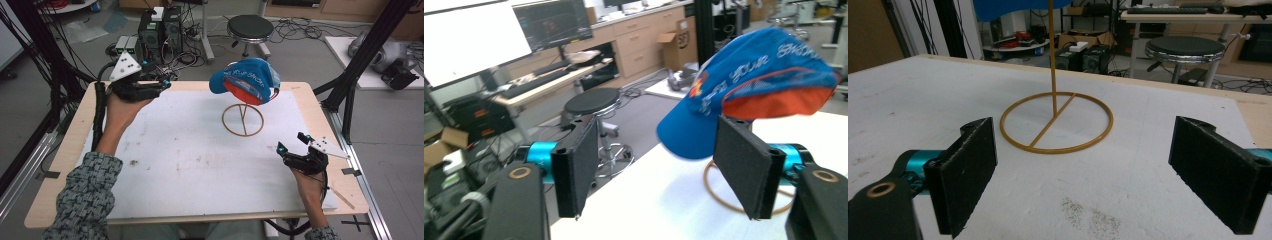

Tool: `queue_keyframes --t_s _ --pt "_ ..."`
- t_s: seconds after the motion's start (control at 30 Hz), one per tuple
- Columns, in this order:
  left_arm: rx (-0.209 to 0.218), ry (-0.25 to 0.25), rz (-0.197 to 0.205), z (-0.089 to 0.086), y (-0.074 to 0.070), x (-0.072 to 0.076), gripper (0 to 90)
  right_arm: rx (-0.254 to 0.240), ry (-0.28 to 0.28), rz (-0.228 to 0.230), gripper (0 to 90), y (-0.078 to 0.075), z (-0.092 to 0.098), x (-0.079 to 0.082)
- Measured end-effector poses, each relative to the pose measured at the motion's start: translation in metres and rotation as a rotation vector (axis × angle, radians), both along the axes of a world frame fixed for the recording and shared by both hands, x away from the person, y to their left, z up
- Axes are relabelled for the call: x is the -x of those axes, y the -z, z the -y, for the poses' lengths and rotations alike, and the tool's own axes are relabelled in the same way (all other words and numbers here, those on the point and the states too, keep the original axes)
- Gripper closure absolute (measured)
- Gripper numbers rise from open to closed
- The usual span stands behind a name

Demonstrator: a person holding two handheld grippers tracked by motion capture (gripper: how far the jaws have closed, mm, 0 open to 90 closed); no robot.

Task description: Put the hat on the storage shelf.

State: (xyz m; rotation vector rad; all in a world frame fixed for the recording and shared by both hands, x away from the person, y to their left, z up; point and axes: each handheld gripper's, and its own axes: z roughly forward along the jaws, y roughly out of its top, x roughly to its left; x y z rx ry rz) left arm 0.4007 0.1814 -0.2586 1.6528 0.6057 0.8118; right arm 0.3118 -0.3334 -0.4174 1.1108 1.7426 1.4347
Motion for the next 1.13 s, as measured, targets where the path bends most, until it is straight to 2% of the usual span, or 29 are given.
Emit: queue_keyframes --t_s 0.13,0.17,0.33,0.5,0.67,0.83,1.13 --pt "0.014 -0.037 -0.01 -0.023 0.011 0.01 31.6 -0.001 0.0 -0.001 11.0 0.0 -0.002 0.0" --pt "0.03 -0.053 -0.017 -0.031 0.015 0.014 31.3 -0.005 0.001 -0.004 11.0 -0.001 -0.002 0.0" --pt "0.053 -0.093 -0.025 -0.052 0.03 0.028 27.1 0.003 -0.003 -0.005 11.0 0.0 -0.004 -0.001" --pt "0.058 -0.131 -0.034 -0.07 0.054 0.046 25.7 0.003 -0.005 0.0 11.0 0.0 -0.004 -0.002" --pt "0.059 -0.159 -0.04 -0.083 0.074 0.058 24.8 0.005 -0.008 -0.004 11.0 0.0 -0.006 -0.003" --pt "0.06 -0.178 -0.028 -0.091 0.094 0.067 23.2 0.003 -0.007 -0.002 11.0 0.0 -0.006 -0.003" --pt "0.072 -0.193 -0.043 -0.1 0.108 0.074 23.2 -0.001 -0.008 -0.001 11.0 -0.001 -0.007 -0.002"
